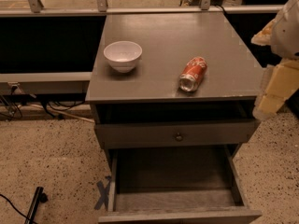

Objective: Place coke can into middle drawer

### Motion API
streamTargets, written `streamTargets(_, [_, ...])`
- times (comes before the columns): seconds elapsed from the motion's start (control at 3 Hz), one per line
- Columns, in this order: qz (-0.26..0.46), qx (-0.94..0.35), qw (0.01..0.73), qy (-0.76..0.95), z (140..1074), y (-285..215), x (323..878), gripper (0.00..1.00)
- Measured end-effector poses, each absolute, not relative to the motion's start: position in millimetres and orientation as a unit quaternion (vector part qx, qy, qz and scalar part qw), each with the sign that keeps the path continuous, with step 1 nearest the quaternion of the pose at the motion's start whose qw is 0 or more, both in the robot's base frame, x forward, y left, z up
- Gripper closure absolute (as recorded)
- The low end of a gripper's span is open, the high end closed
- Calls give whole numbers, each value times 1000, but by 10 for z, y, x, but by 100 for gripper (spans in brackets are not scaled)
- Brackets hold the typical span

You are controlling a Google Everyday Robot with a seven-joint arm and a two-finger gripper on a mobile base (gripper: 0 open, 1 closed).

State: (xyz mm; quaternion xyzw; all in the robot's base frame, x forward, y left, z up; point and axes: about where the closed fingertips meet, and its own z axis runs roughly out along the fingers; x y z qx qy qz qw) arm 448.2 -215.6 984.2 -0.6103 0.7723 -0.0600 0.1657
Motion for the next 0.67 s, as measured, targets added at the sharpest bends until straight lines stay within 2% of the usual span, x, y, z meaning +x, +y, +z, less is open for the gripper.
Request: streamTargets(0.67, [-77,-715,155,677,9625,-2206,5395,0])
